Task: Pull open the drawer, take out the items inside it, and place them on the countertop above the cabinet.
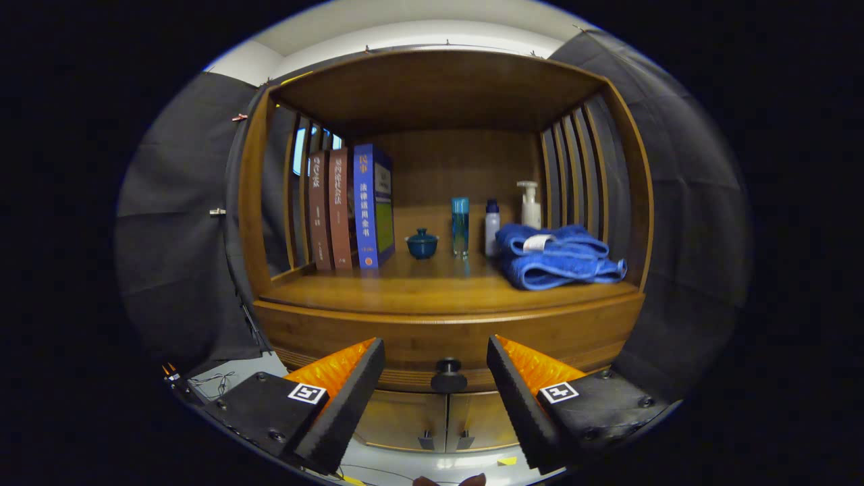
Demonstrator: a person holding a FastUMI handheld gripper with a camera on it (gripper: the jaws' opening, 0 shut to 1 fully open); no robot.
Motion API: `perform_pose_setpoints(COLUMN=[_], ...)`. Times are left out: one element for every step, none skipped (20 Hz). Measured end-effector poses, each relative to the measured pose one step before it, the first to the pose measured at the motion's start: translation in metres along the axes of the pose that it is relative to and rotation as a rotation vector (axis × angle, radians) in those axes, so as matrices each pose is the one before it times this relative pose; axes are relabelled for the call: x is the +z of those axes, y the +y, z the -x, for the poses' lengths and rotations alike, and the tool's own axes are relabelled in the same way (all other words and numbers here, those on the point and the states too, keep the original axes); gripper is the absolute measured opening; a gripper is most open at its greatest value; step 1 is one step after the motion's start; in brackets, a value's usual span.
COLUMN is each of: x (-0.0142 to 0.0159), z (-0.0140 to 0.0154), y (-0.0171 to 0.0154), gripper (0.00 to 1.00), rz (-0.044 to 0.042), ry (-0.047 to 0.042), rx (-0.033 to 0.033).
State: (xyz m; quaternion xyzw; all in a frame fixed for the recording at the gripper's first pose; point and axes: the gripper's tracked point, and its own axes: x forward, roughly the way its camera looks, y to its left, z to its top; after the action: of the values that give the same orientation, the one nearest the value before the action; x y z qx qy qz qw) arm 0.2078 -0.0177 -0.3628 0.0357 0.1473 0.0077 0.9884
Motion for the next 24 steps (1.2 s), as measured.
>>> perform_pose_setpoints(x=[-0.00975,-0.01047,-0.0086,-0.00598,-0.00574,-0.00222,-0.00696,-0.00489,0.00059,-0.00194,0.00081,0.0003,0.00238,-0.00107,-0.00024,-0.00047,-0.00028,-0.00089,-0.00153,-0.00176,-0.00134,-0.002,-0.00212,-0.00193], z=[-0.00831,-0.00785,-0.00777,-0.00484,-0.00949,-0.00442,-0.00475,-0.00642,0.00358,-0.005,-0.00253,-0.00083,0.00516,-0.00048,0.00248,0.00301,0.00361,0.00659,0.00782,0.00681,0.00764,0.00822,0.00949,0.00887], y=[-0.00227,-0.00146,-0.00211,-0.00142,-0.00196,-0.00371,-0.00307,0.00108,0.00143,0.00234,-0.00449,-0.00144,-0.00059,0.00052,0.00088,0.0008,-0.00029,-0.00023,0.00007,-0.00016,-0.00084,-0.00035,-0.00058,-0.00058], gripper=[0.99,0.99,0.99,0.99,0.96,0.86,0.76,0.66,0.61,0.61,0.49,0.44,0.4,0.35,0.35,0.35,0.35,0.35,0.35,0.35,0.35,0.35,0.35,0.35], rz=[-0.00708,-0.00264,-0.00447,-0.0028,0.00299,0.00729,0.01031,0.00417,0.00972,0.00788,0.00672,0.02556,0.01616,0.01708,0.00269,-0.00606,-0.0116,-0.00804,-0.00739,-0.00537,-0.00793,-0.00725,-0.01175,-0.00747], ry=[0.01463,0.02377,0.01331,0.01345,0.00551,0.00921,0.01384,0.01326,0.00734,-0.00903,-0.01746,-0.00975,-0.021,-0.00678,-0.00045,0.00536,0.00478,0.00608,0.00539,0.00585,0.00252,0.00319,0.00198,0.00064], rx=[-0.00184,-0.00194,-0.00273,-0.00269,-0.00648,-0.01061,-0.00257,0.00207,0.00535,-0.01301,-0.00963,-0.00898,-0.01072,-0.00654,-0.00296,-0.00007,-0.00011,0.00088,0.00218,0.00262,0.00168,0.00148,0.00104,0.00093])
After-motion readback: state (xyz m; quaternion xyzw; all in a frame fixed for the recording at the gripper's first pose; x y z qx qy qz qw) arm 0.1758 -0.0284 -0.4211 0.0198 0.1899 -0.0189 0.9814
